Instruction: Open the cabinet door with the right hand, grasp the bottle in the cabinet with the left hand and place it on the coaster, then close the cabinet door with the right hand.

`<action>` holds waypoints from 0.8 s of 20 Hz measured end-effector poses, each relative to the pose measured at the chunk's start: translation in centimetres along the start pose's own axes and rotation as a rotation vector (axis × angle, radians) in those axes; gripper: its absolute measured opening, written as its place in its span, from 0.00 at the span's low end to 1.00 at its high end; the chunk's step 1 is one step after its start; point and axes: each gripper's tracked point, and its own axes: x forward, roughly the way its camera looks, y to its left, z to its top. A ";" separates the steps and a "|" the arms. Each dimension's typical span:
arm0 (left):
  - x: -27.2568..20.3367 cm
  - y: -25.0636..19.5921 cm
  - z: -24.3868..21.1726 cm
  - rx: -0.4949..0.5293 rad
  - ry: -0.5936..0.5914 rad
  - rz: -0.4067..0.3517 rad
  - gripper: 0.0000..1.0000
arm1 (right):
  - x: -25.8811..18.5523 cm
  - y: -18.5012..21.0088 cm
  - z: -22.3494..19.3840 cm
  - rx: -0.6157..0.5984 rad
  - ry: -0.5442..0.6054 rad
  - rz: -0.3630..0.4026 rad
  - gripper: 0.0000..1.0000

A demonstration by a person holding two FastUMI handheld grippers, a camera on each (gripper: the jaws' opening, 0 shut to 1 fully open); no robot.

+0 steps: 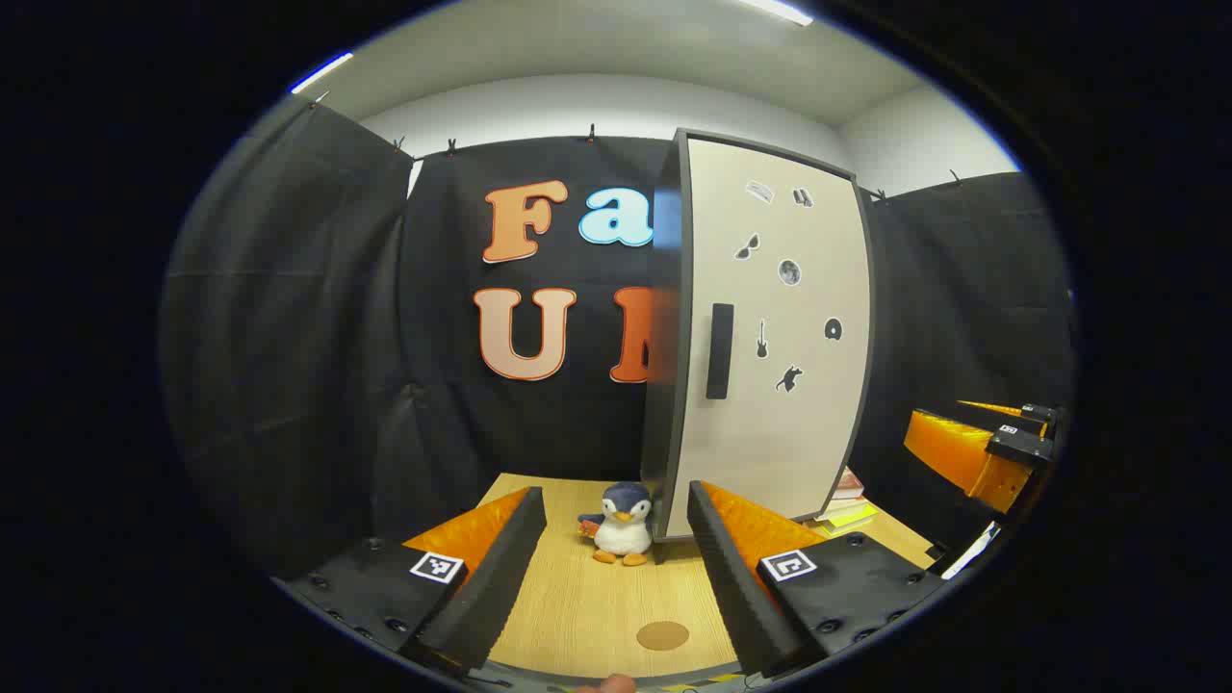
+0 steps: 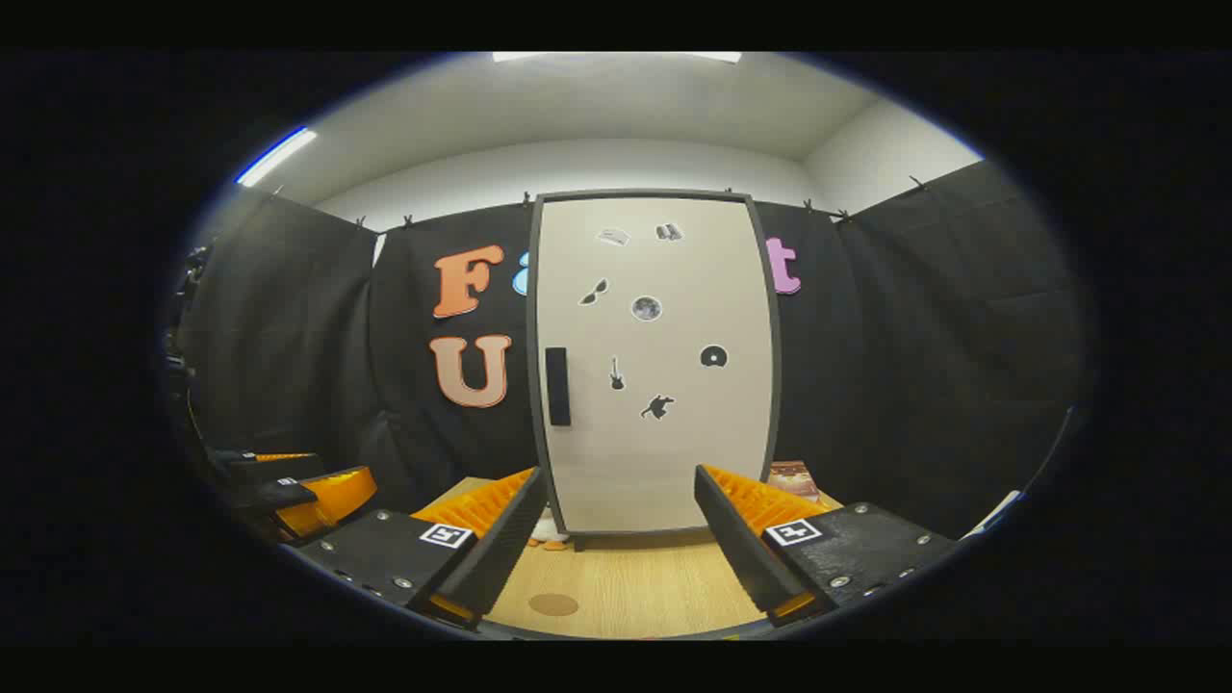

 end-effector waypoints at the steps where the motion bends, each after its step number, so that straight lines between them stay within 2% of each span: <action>1: -0.1 0.0 0.0 0.001 -0.001 0.002 0.96 | 0.0 0.0 0.1 -0.001 -0.003 0.003 0.95; 4: -0.2 -0.1 0.3 0.003 -0.007 0.005 0.96 | -0.2 0.1 0.4 -0.004 -0.008 0.006 0.95; 5: -0.2 -0.1 0.3 0.006 -0.009 0.006 0.94 | -0.2 0.1 0.5 -0.005 -0.011 0.006 0.95; 6: -0.2 -0.1 0.4 0.009 -0.012 0.008 0.96 | -0.2 0.1 0.6 -0.008 -0.012 0.008 0.95; 8: -0.4 -0.1 0.4 0.008 -0.013 0.008 0.94 | -0.4 0.1 0.5 -0.008 -0.009 0.009 0.95; 14: -0.8 0.1 0.3 0.010 -0.006 0.011 0.94 | -0.5 0.1 0.5 -0.009 -0.006 0.011 0.95; 15: -0.8 0.2 0.3 0.010 -0.006 0.012 0.96 | -0.5 0.2 0.5 -0.010 -0.007 0.013 0.95; 16: -0.8 0.2 0.3 0.010 -0.006 0.012 0.94 | -0.5 0.2 0.5 -0.009 -0.008 0.013 0.95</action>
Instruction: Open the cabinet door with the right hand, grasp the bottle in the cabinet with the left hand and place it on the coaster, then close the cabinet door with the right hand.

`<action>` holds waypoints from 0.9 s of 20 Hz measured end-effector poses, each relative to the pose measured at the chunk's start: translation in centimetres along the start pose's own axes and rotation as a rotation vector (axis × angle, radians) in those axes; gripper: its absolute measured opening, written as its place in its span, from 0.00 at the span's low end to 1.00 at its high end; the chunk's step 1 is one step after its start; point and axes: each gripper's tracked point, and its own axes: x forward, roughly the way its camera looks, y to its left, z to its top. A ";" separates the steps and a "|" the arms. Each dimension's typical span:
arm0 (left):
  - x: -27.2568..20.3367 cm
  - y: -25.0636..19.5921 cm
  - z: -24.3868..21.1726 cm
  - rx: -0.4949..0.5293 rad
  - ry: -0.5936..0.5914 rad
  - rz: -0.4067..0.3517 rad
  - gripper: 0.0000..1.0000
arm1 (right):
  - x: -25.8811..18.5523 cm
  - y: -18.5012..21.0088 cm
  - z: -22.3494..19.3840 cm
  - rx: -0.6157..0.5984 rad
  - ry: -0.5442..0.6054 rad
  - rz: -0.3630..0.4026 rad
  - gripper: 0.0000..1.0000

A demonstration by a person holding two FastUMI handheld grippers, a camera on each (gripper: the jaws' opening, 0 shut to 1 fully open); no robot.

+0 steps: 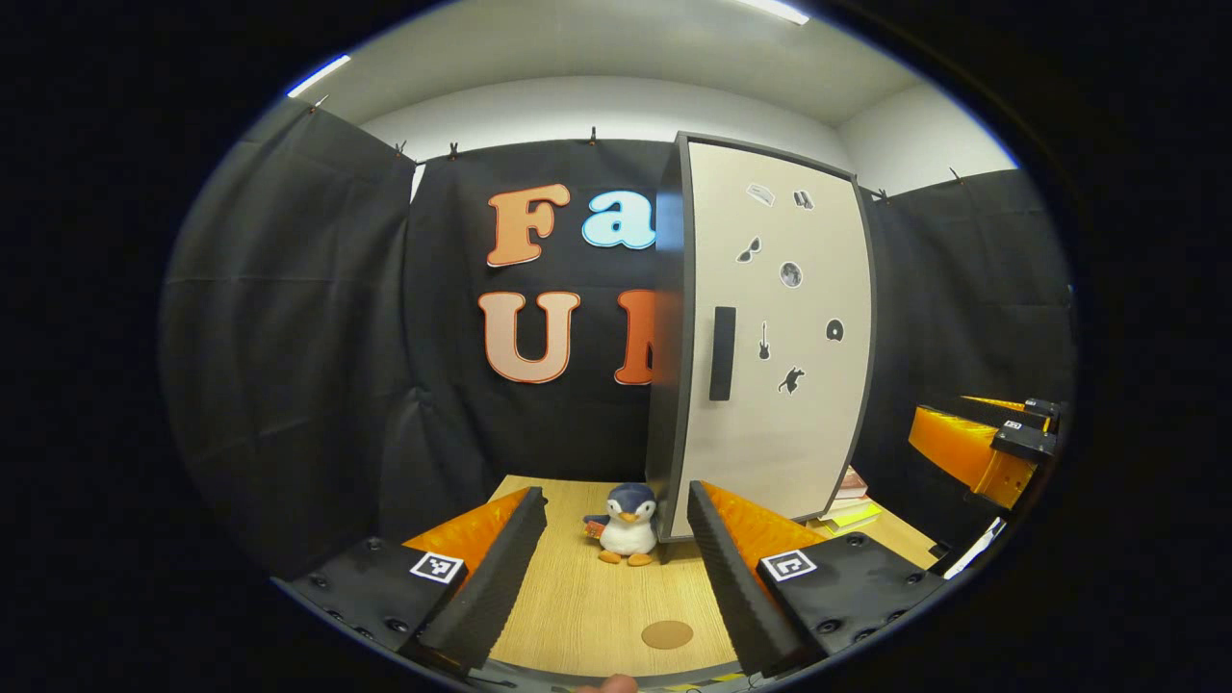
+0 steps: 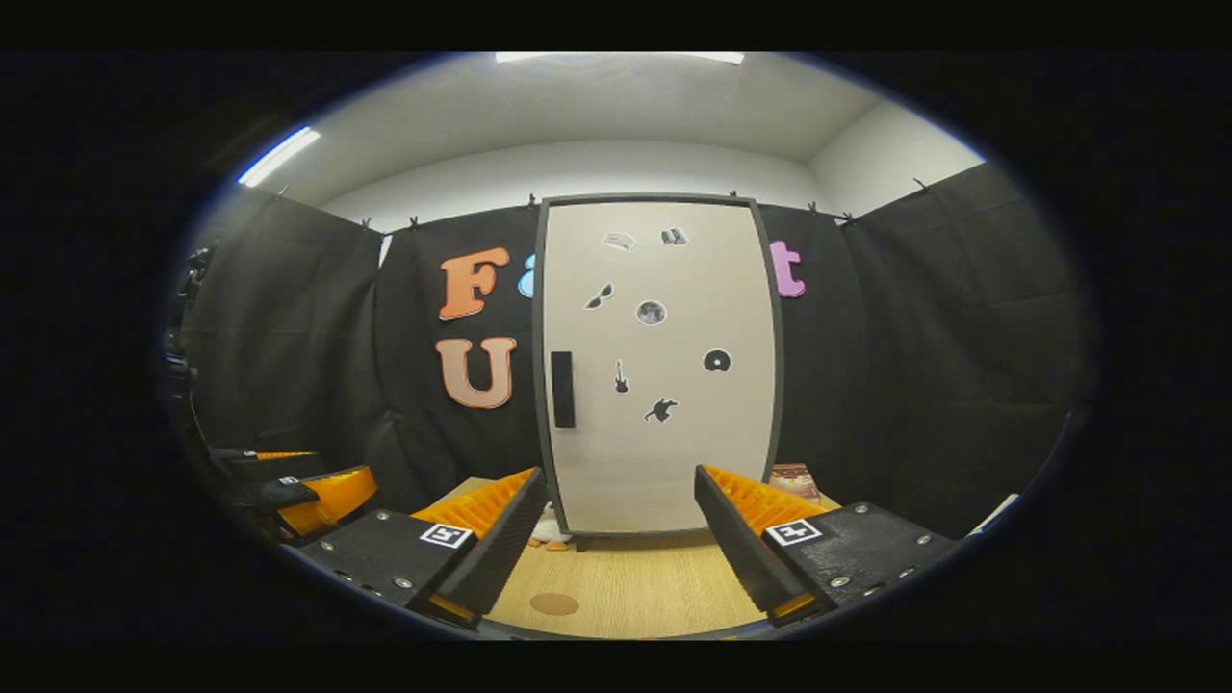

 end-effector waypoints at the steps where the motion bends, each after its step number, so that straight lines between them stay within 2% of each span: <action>1: 0.0 0.1 0.0 0.000 0.000 0.002 0.94 | 0.0 0.2 0.0 0.004 0.000 0.004 0.95; 9: 0.6 0.8 -0.1 -0.001 0.006 0.002 0.96 | 0.7 0.8 -0.1 -0.003 0.002 0.005 0.95; 10: 0.8 0.9 -0.1 -0.001 0.006 0.000 0.94 | 1.0 0.9 -0.1 -0.003 0.004 0.006 0.95; 12: 1.4 1.2 -0.2 -0.005 0.009 -0.004 0.96 | 1.5 1.3 -0.1 0.001 0.004 0.004 0.95; 18: 3.8 3.8 -0.3 -0.030 0.020 -0.022 0.94 | 4.4 3.8 0.3 -0.005 0.004 -0.002 0.95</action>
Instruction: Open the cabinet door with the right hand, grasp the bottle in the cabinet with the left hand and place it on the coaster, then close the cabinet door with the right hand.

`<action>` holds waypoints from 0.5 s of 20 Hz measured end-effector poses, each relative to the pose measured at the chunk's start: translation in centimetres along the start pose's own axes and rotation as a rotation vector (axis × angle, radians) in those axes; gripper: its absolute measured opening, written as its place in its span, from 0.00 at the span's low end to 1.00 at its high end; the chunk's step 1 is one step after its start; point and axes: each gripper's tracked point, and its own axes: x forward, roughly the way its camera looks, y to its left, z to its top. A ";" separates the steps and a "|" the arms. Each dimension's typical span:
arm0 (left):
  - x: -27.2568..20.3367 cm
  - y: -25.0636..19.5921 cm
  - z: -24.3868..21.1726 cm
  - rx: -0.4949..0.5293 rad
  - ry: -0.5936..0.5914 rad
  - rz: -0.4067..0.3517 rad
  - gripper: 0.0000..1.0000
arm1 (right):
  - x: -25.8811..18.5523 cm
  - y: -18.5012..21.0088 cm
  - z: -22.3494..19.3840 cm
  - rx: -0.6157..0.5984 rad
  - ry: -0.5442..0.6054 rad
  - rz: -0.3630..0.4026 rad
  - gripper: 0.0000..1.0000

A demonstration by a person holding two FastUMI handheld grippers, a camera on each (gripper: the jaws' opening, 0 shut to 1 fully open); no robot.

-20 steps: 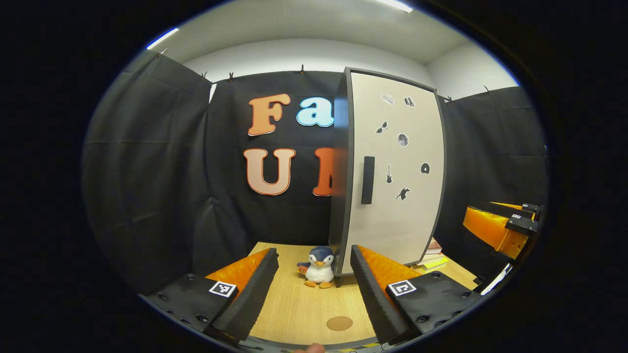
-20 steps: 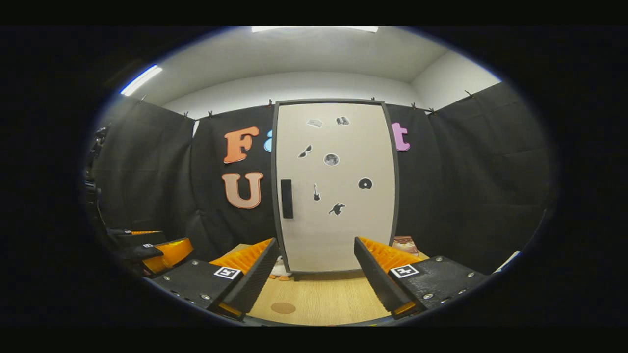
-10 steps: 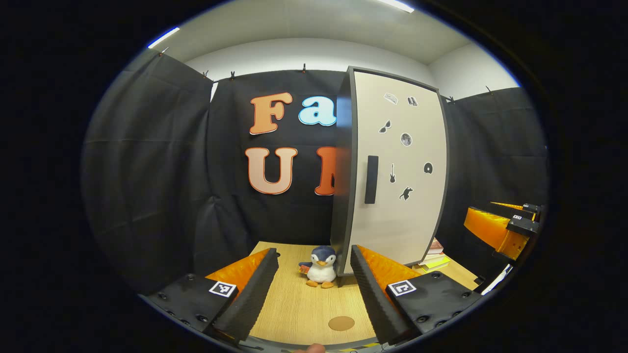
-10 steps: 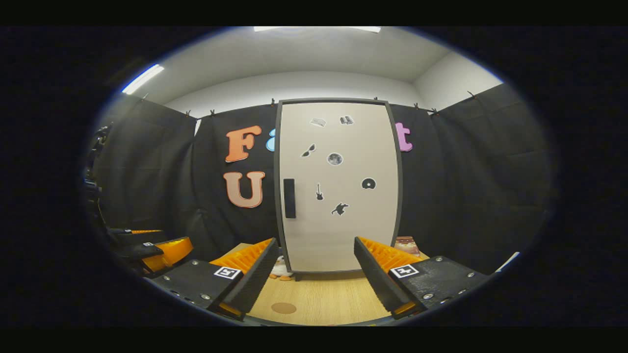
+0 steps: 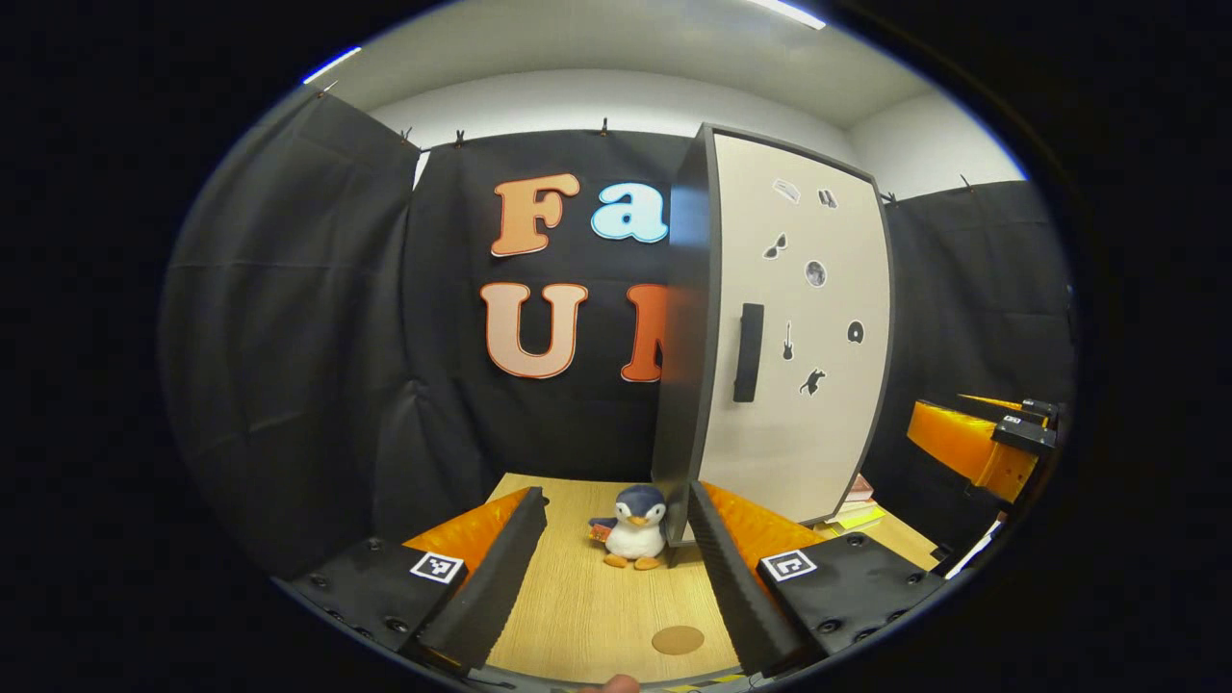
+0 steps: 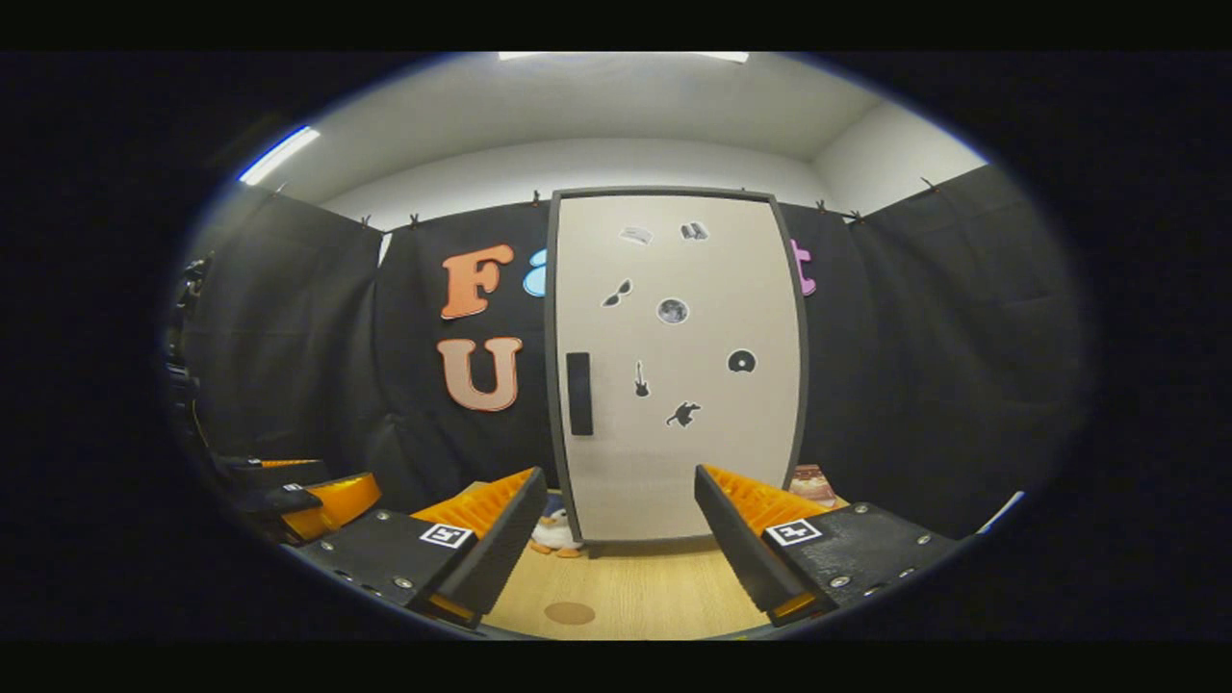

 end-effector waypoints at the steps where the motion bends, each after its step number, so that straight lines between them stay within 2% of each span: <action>1: 0.5 0.5 0.0 -0.001 -0.001 -0.006 0.96 | 0.7 0.6 0.2 -0.007 -0.001 -0.003 0.95; 2: 0.9 1.0 0.0 -0.002 0.002 -0.016 0.94 | 1.4 1.2 0.4 -0.015 -0.004 -0.007 0.95; 4: 1.8 2.2 -0.2 -0.010 0.007 -0.038 0.96 | 3.2 2.3 0.6 -0.021 -0.010 -0.019 0.95; 6: 2.7 3.6 -0.7 -0.017 0.019 -0.059 0.94 | 5.3 3.4 1.0 -0.023 -0.020 -0.034 0.95; 7: 3.0 4.4 -1.1 -0.020 0.024 -0.070 0.99 | 6.4 3.8 1.2 -0.025 -0.026 -0.041 0.95; 10: 4.0 6.9 -1.5 -0.026 0.032 -0.070 0.96 | 9.9 4.6 1.4 -0.033 -0.027 -0.060 0.95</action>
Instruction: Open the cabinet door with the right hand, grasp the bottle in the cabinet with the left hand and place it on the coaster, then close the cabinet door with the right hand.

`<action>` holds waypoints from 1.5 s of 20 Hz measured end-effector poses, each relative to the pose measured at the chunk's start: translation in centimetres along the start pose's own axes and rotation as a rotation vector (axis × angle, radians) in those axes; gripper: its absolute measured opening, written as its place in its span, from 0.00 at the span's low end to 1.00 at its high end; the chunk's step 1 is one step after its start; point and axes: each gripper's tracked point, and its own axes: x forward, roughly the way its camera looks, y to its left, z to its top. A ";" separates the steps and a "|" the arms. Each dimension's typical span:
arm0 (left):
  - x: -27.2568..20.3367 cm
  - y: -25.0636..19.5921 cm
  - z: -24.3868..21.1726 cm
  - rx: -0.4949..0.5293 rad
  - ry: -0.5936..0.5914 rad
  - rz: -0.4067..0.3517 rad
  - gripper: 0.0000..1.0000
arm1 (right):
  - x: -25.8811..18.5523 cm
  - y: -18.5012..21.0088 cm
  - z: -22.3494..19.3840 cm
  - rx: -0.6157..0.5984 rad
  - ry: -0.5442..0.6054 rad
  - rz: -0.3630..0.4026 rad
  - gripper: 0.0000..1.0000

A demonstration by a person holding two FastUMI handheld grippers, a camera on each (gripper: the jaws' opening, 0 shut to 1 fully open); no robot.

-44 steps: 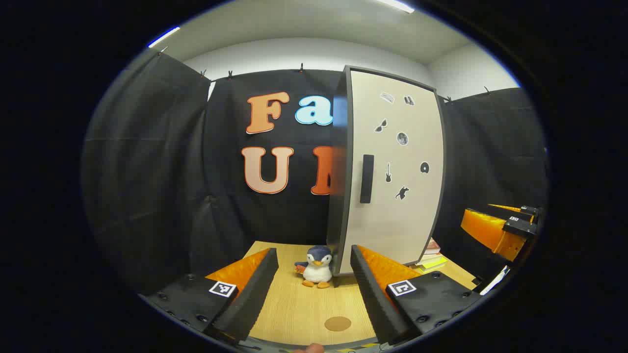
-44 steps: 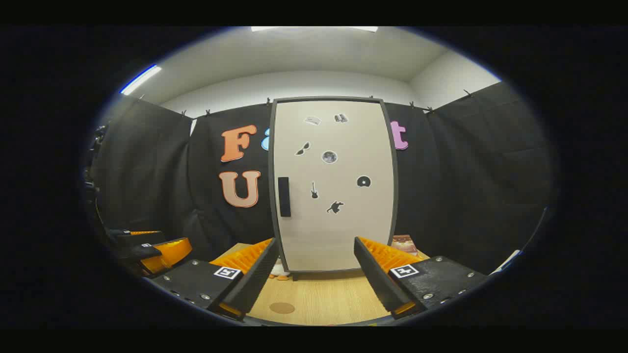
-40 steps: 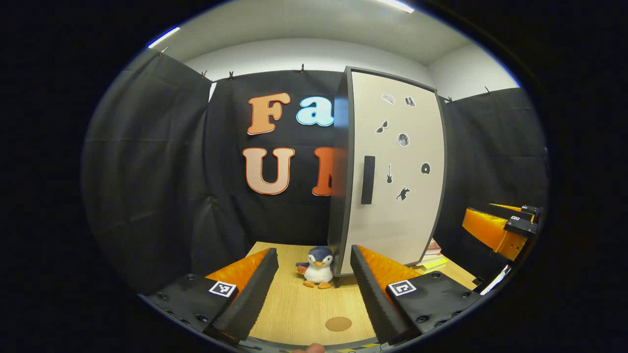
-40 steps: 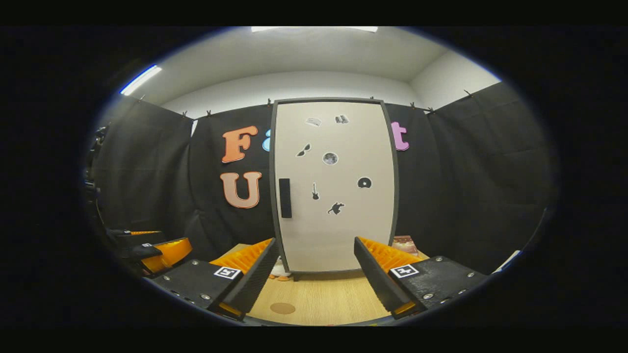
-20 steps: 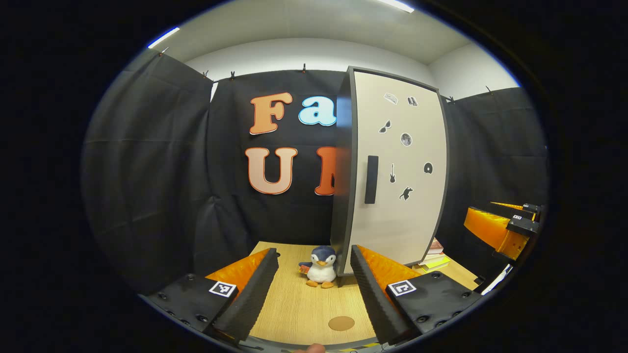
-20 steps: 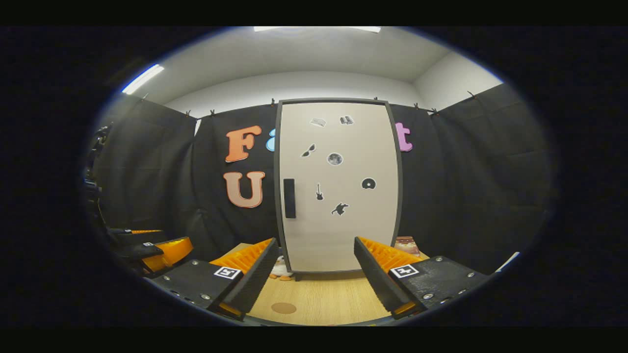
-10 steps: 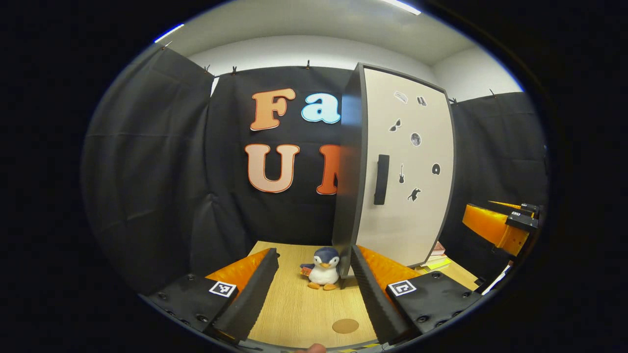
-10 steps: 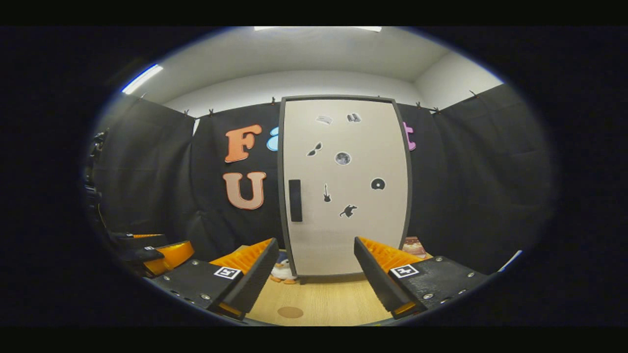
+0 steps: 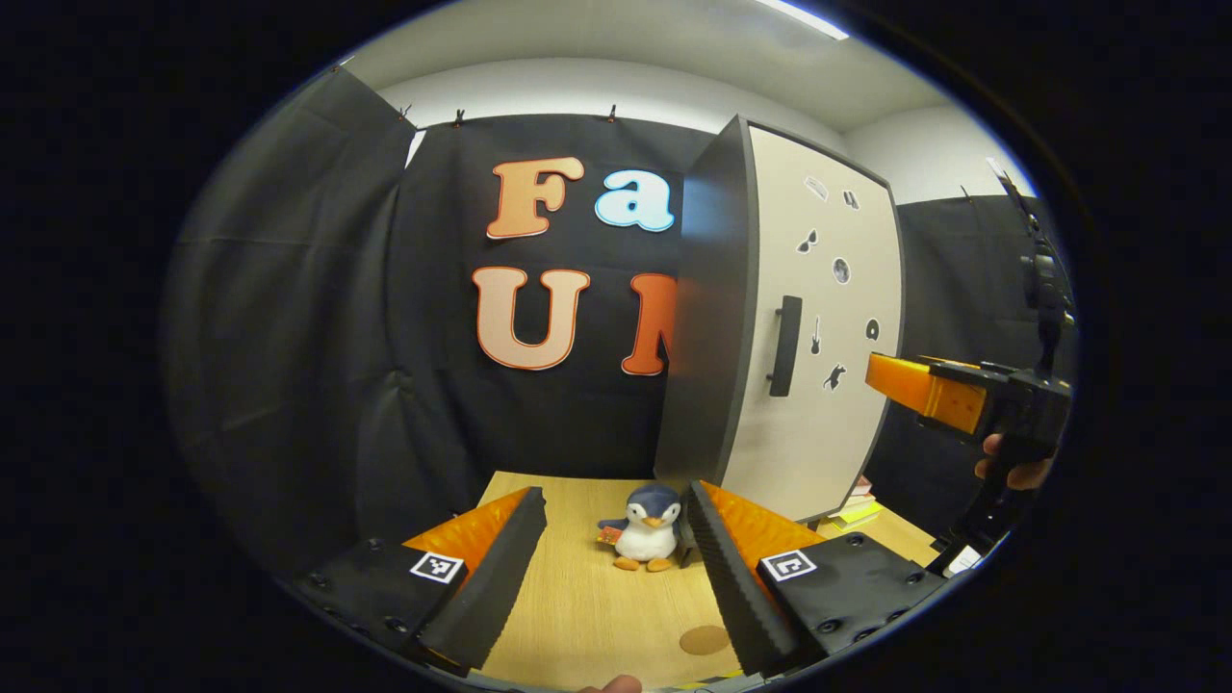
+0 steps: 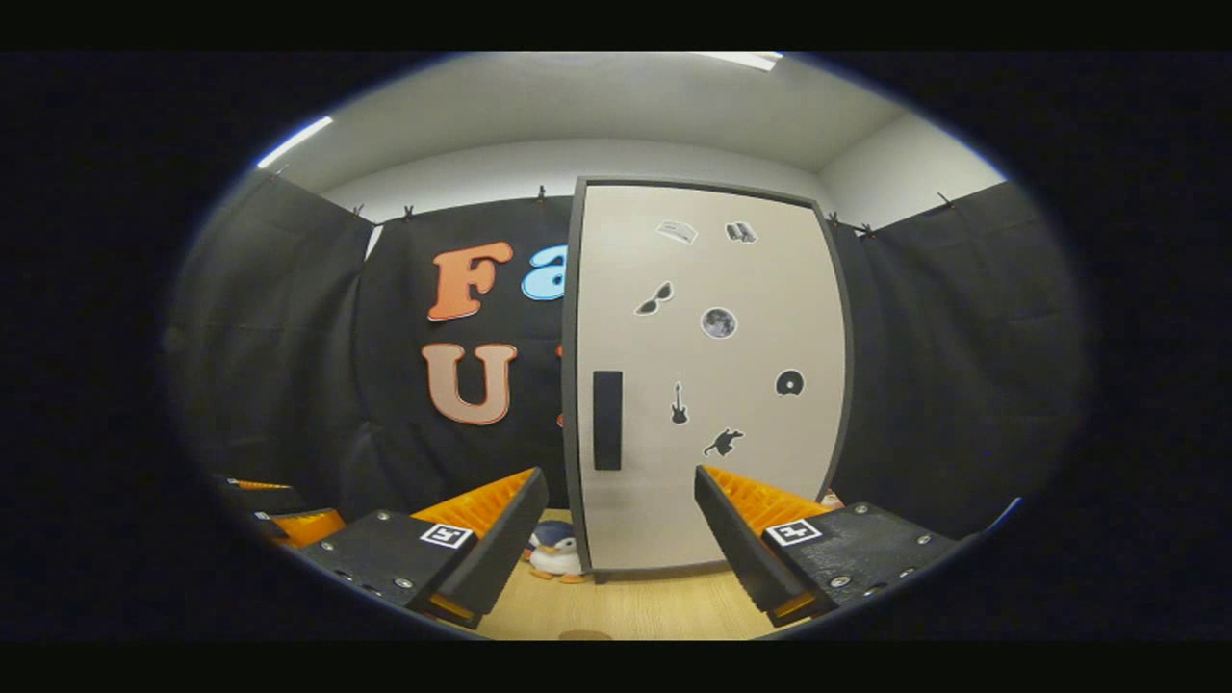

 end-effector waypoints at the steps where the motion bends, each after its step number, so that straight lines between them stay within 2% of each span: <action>1: 0.2 0.8 -0.1 -0.011 0.002 0.000 0.96 | 1.1 0.3 0.0 0.001 0.004 -0.001 0.95; 7: 1.7 5.3 -0.6 -0.036 0.014 0.064 0.96 | 7.6 1.0 0.4 -0.012 0.002 -0.007 0.95; 12: 3.4 7.9 0.8 -0.027 -0.019 0.145 0.99 | 13.3 1.7 0.1 0.009 0.011 0.023 0.94; 14: 4.4 8.4 0.9 -0.028 -0.020 0.170 0.97 | 15.1 1.7 -0.5 0.011 0.022 0.031 0.93; 15: 4.8 8.7 0.9 -0.033 -0.016 0.181 1.00 | 15.8 1.6 -0.7 0.012 0.024 0.033 0.90; 16: 5.1 8.8 0.7 -0.037 -0.010 0.191 0.96 | 16.4 1.7 -0.8 0.017 0.026 0.037 0.89; 17: 5.5 9.0 0.5 -0.039 -0.004 0.198 0.96 | 16.8 1.6 -1.1 0.022 0.031 0.042 0.77; 20: 6.1 9.3 0.2 -0.030 0.012 0.216 0.99 | 17.5 1.3 -1.4 0.020 0.037 0.034 0.64; 21: 6.2 9.3 0.0 -0.028 0.015 0.217 1.00 | 17.6 1.3 -1.6 0.023 0.041 0.033 0.45; 22: 6.3 9.2 0.0 -0.027 0.019 0.215 1.00 | 17.6 1.3 -1.5 0.031 0.036 0.032 0.36; 23: 6.2 9.0 -0.1 -0.024 0.023 0.214 0.96 | 17.6 1.2 -1.5 0.033 0.045 0.035 0.36; 24: 6.3 8.9 -0.3 -0.023 0.029 0.211 0.96 | 17.6 1.2 -1.4 0.033 0.047 0.039 0.32; 25: 6.2 8.7 -0.4 -0.022 0.034 0.205 0.96 | 17.5 1.2 -1.6 0.038 0.055 0.044 0.35; 30: 5.7 8.4 -0.7 -0.015 0.049 0.188 0.96 | 16.9 1.3 -1.5 0.032 0.064 0.050 0.29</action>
